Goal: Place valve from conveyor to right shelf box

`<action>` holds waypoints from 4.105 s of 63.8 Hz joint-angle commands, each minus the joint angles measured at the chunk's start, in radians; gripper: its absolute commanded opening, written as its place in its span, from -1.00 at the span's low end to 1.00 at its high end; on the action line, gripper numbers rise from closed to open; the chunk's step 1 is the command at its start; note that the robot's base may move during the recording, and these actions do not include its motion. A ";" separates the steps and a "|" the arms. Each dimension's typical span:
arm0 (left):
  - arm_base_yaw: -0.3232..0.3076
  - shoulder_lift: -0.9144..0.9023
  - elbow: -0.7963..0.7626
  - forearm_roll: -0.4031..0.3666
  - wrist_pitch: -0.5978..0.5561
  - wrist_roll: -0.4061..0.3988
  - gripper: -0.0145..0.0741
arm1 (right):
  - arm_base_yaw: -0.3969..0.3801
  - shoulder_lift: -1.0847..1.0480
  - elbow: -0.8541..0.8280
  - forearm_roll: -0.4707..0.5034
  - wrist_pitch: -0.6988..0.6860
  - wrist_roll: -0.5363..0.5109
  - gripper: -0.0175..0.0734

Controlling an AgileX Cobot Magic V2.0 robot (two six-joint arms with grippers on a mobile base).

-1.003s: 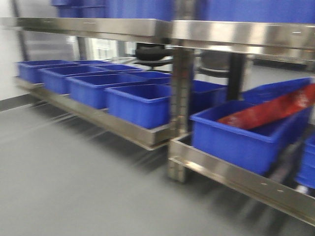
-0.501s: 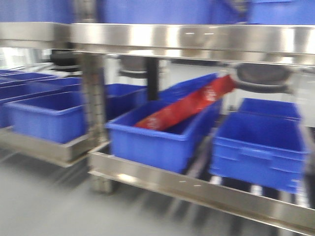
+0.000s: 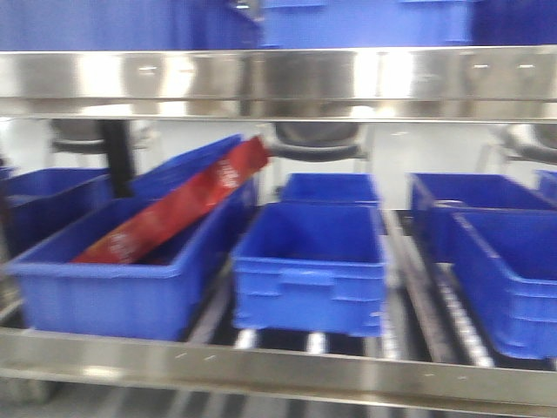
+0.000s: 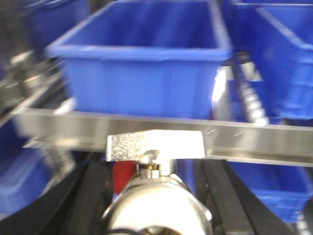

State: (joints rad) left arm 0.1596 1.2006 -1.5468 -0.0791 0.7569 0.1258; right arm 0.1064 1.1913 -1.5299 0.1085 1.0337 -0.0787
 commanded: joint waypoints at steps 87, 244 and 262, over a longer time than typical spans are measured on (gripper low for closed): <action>-0.004 -0.010 -0.012 -0.007 -0.049 -0.006 -0.92 | -0.002 -0.015 -0.017 -0.004 -0.063 -0.002 -0.95; -0.449 0.229 -0.345 -0.035 0.023 0.024 -0.92 | 0.126 0.126 -0.258 0.091 -0.240 -0.043 -0.95; -0.572 0.439 -0.373 -0.037 0.032 0.024 -0.92 | 0.269 0.335 -0.383 0.091 -0.258 -0.044 -0.95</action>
State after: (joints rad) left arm -0.3925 1.6042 -1.9028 -0.1098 0.8206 0.1455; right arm 0.3478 1.4831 -1.8864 0.1950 0.8423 -0.1121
